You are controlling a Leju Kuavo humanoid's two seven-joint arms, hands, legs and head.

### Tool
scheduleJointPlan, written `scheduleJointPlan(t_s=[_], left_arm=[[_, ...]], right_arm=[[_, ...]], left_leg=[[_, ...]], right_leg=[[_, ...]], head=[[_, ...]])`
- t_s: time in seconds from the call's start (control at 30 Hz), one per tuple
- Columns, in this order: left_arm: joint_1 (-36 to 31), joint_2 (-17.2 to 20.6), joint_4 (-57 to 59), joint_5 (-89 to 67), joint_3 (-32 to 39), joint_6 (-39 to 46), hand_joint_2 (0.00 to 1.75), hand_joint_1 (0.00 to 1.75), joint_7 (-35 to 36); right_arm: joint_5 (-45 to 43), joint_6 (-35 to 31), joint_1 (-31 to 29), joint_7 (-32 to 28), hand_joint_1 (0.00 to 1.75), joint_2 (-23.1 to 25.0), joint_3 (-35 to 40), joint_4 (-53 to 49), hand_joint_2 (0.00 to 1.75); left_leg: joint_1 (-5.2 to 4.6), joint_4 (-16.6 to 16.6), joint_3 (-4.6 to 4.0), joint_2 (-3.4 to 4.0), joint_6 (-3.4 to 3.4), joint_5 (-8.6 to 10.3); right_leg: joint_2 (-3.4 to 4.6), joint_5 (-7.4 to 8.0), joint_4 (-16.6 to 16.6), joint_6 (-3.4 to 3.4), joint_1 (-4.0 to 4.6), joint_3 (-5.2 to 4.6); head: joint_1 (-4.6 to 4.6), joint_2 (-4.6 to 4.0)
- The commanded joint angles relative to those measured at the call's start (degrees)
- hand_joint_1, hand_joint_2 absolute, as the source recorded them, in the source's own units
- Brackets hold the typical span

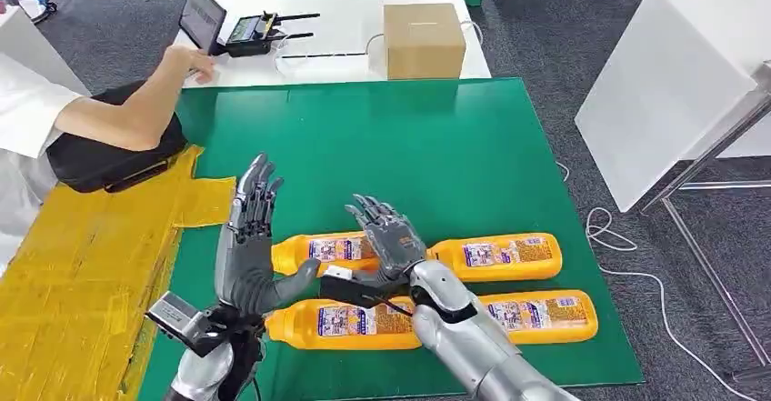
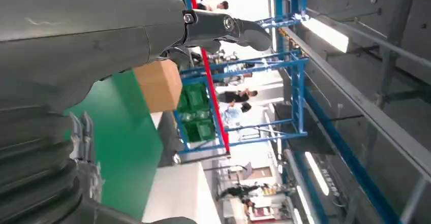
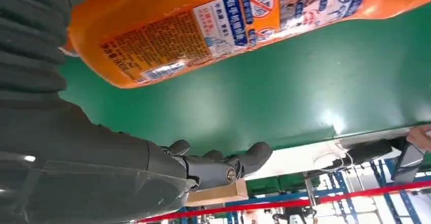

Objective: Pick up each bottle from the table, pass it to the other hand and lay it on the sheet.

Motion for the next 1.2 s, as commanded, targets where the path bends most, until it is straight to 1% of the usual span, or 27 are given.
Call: scheduleJointPlan(t_s=[0.03,0.2,0.43,0.7,0.73,0.83,1.13,1.2], left_arm=[[-1.61,-0.40,1.88,1.20,-0.83,-1.63,1.75,0.00,-1.65],[-1.82,-0.71,1.77,1.68,-0.50,-2.19,1.75,0.00,-1.88],[-1.93,-0.78,2.03,1.80,-0.44,-2.36,1.75,0.00,-1.86],[-2.44,-1.29,3.26,2.19,-0.49,-2.72,1.75,0.00,-1.52],[-2.49,-1.30,3.36,2.25,-0.53,-2.73,1.75,0.00,-1.50],[-2.64,-1.31,3.64,2.54,-0.47,-2.78,1.75,0.00,-1.46],[-2.67,-1.25,3.96,3.31,0.05,-2.93,1.75,0.00,-1.46],[-2.66,-1.26,4.04,3.41,0.07,-2.94,1.75,0.00,-1.49]], right_arm=[[0.08,-1.14,-5.21,2.23,0.00,2.21,0.83,8.53,1.75],[1.05,-0.09,-6.86,4.74,0.00,3.33,1.01,11.20,1.75],[1.22,0.37,-7.21,5.20,0.00,3.53,1.13,12.25,1.75],[1.82,5.29,-10.00,7.61,0.00,4.87,2.14,18.88,1.75],[2.01,5.82,-10.28,7.76,0.00,4.94,2.48,19.52,1.75],[2.74,8.70,-11.27,8.50,0.00,5.31,3.79,21.80,1.75],[6.00,14.29,-12.53,9.88,0.00,5.16,8.24,25.02,1.75],[6.17,14.60,-12.53,9.85,0.10,5.08,8.48,25.10,1.75]], left_leg=[[0.01,-0.03,0.08,-0.05,-0.02,-0.01],[0.05,-0.02,0.08,-0.03,-0.04,-0.01],[0.04,-0.03,0.08,-0.11,-0.03,0.00],[0.00,-0.02,0.06,-0.08,-0.02,0.00],[0.09,-0.05,0.15,-0.16,-0.05,0.00],[0.00,-0.02,0.05,-0.05,-0.02,0.00],[0.05,-0.09,0.17,-0.17,-0.04,0.02],[0.01,-0.07,0.14,-0.14,-0.02,0.02]], right_leg=[[-0.06,-0.01,-0.05,0.05,0.01,0.09],[-0.05,0.01,-0.05,0.04,0.04,0.09],[-0.12,-0.01,-0.07,0.04,0.03,0.12],[-0.08,-0.01,-0.03,0.03,0.00,0.08],[-0.17,0.01,-0.13,0.07,0.09,0.22],[-0.06,0.00,-0.03,0.03,0.00,0.05],[-0.18,0.00,-0.13,0.05,0.05,0.21],[-0.15,-0.01,-0.09,0.03,0.02,0.15]], head=[[0.00,0.00],[0.02,0.00],[0.00,0.00],[0.00,0.00],[0.00,0.00],[0.02,0.00],[0.00,0.00],[0.00,0.00]])
